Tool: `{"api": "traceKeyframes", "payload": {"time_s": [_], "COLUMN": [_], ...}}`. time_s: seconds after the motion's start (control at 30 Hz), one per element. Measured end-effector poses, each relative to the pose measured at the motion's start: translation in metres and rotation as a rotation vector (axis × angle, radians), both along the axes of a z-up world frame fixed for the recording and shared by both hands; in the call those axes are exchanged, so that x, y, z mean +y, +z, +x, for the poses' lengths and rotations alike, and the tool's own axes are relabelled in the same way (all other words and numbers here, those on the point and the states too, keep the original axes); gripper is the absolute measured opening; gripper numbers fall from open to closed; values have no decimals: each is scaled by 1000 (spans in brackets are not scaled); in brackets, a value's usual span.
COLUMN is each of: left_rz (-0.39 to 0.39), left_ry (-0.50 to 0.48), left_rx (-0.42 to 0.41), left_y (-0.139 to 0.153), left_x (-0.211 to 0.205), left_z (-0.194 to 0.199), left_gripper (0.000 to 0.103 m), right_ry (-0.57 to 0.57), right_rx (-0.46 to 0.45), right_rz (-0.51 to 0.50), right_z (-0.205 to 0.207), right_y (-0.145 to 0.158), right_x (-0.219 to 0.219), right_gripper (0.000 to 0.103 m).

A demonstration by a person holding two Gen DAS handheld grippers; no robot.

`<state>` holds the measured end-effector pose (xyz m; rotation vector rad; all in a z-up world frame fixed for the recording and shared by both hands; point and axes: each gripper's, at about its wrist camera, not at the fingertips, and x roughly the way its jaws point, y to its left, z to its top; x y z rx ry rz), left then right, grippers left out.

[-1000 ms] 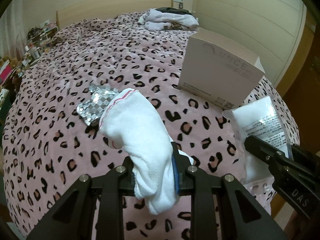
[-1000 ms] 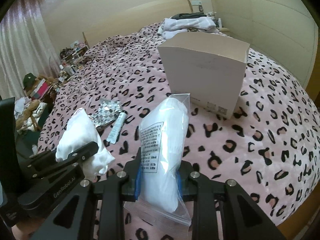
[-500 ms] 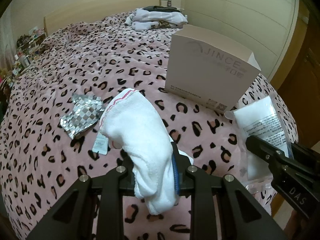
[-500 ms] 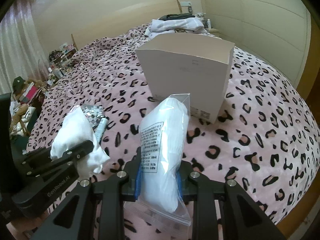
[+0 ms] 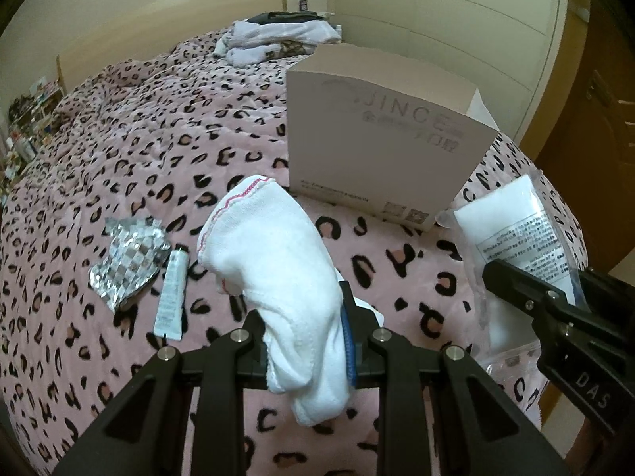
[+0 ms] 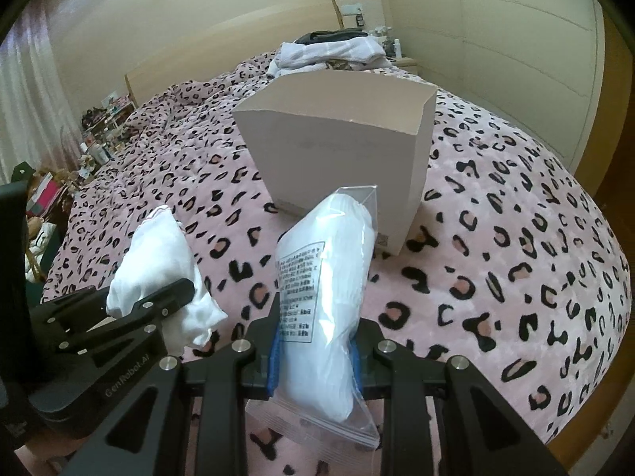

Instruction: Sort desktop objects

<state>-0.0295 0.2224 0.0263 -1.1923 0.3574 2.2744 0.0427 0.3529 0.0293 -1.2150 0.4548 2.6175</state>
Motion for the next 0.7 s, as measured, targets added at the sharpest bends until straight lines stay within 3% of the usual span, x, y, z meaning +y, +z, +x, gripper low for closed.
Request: {"api": "traceKeyframes", "payload": {"time_s": [0.7], "left_rz": [-12], "left_ry": [-109], "left_rx": [53], "left_y": [22], "left_x": [46], "left_z": [-9], "left_gripper": [25], "right_ry": [-60], "right_rx": [41], "right_rz": [34], "right_z": [-5], "right_y": [22], "right_x": [31], "right_gripper": [26]}}
